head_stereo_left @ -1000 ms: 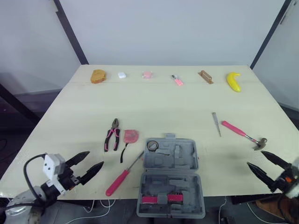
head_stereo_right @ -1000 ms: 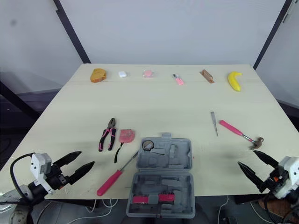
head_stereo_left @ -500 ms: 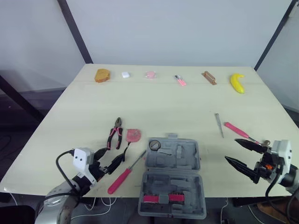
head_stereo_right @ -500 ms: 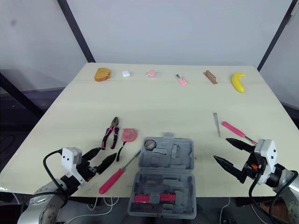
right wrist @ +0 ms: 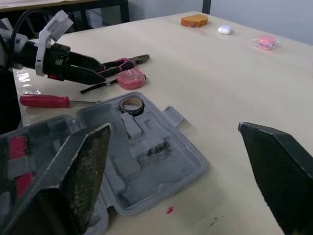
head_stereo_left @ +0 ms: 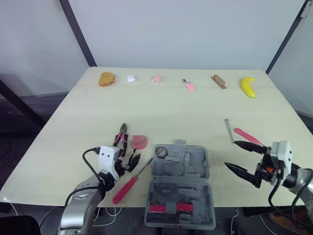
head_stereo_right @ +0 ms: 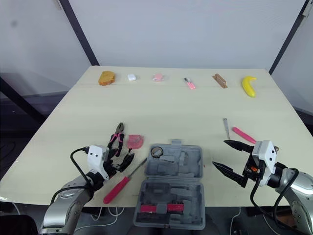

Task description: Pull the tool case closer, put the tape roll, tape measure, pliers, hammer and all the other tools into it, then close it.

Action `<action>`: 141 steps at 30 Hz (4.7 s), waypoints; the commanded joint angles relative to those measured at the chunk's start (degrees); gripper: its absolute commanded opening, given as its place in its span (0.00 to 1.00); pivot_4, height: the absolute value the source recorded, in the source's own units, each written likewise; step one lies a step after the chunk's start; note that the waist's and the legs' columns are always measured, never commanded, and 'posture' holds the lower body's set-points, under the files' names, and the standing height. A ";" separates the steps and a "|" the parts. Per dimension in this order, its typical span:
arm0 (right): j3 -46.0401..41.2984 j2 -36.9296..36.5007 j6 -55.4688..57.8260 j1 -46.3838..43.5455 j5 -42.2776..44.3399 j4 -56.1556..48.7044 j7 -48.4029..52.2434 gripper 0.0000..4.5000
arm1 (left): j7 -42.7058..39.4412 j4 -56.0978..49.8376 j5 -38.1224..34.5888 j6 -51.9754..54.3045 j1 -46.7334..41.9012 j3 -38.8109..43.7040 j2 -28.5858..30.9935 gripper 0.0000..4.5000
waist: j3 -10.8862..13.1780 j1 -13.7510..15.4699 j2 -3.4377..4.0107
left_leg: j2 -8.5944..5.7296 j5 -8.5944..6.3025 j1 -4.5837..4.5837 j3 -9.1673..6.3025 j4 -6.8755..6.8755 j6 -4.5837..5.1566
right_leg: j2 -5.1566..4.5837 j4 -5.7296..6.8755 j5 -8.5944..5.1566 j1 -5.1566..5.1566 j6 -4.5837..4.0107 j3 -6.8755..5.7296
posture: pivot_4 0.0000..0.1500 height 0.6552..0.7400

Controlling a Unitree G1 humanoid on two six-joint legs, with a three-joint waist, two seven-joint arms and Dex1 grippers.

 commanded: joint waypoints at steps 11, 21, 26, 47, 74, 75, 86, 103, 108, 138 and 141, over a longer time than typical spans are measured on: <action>-0.33 -0.13 -1.49 -0.53 -0.35 -1.02 -0.07 1.00 | 4.97 3.87 2.67 -1.11 -2.58 -1.39 -3.81 0.48 | 0.00 -0.03 0.00 | 0.00 0.00 0.01 -0.03 0.01 0.00 | 0.01 0.03 0.00 0.01 0.00 -0.01 | 1.00 1.00; 0.60 0.12 -0.66 -1.39 0.00 -1.68 -0.32 1.00 | 4.96 9.26 4.02 -3.48 -4.85 -1.93 -4.25 0.48 | -0.01 0.03 0.01 | -0.01 0.00 0.01 -0.03 0.02 0.00 | 0.01 0.04 0.00 0.01 0.00 -0.02 | 1.00 1.00; 0.44 -0.69 0.96 -1.69 3.47 -3.04 1.91 1.00 | 5.18 11.12 4.56 -4.28 -5.71 -1.94 -4.68 0.36 | -0.02 0.08 0.03 | -0.02 0.00 0.07 -0.06 0.04 0.00 | 0.00 0.04 0.00 0.09 0.00 -0.04 | 1.00 1.00; 7.71 -1.60 3.58 -8.18 4.61 -7.15 2.97 1.00 | 3.21 -3.29 3.48 -1.49 7.32 0.64 -0.79 0.02 | -0.02 -0.12 0.04 | 0.02 0.00 0.11 -0.10 0.03 0.00 | -0.04 0.00 0.00 0.16 0.00 -0.07 | 1.00 1.00; 13.27 -0.42 -0.32 -13.77 0.60 -0.40 8.54 1.00 | 4.59 -23.14 2.14 4.27 30.62 2.64 -0.19 0.02 | 0.03 -0.12 -0.06 | 0.05 0.00 0.10 -0.07 0.01 0.00 | -0.06 -0.07 -0.02 0.15 -0.02 -0.10 | 1.00 1.00; 13.39 -0.34 -0.56 -13.92 0.45 -0.01 8.73 1.00 | 4.58 -23.18 2.30 4.27 31.10 2.76 -0.16 0.02 | 0.03 -0.12 -0.06 | 0.05 0.00 0.10 -0.05 0.01 0.00 | -0.07 -0.11 -0.02 0.15 -0.02 -0.09 | 1.00 1.00; 14.32 0.18 -1.56 -14.42 0.31 1.39 10.90 1.00 | 2.62 -21.50 2.23 2.27 33.89 5.89 0.87 0.02 | 0.04 -0.12 -0.06 | 0.05 0.00 0.09 -0.05 0.01 0.00 | -0.04 -0.16 -0.02 0.15 -0.03 -0.10 | 1.00 1.00; 15.00 -1.50 -4.03 -14.01 -1.78 1.81 14.58 1.00 | -1.82 -22.05 -1.74 2.23 34.83 8.10 1.59 0.76 | 0.04 -0.12 -0.07 | 0.05 0.00 0.09 -0.04 0.01 0.00 | -0.04 -0.19 -0.02 0.15 -0.03 -0.11 | 1.00 1.00; 15.41 -1.14 -5.34 -13.82 -3.18 2.66 14.32 1.00 | -6.26 -22.51 -4.55 1.18 35.99 11.32 3.69 0.99 | 0.04 -0.12 -0.07 | 0.05 0.00 0.09 -0.05 0.01 0.00 | -0.04 -0.20 -0.03 0.15 -0.04 -0.12 | 1.00 1.00; 17.17 1.11 -4.89 -17.08 -3.93 2.08 10.76 1.00 | -63.69 36.90 0.78 -38.77 -10.91 -1.59 29.48 0.99 | 0.11 0.53 0.02 | 0.05 0.01 -0.02 0.21 0.03 0.00 | 0.03 -0.14 -0.02 0.09 -0.06 -0.26 | 1.00 1.00; 17.47 1.19 -4.70 -17.13 -4.02 1.64 10.37 1.00 | -65.50 43.22 0.70 -43.25 -14.75 -4.26 29.57 0.99 | 0.11 0.33 -0.01 | 0.05 0.01 -0.08 0.17 0.04 0.00 | 0.05 -0.12 -0.01 0.05 -0.06 -0.28 | 1.00 1.00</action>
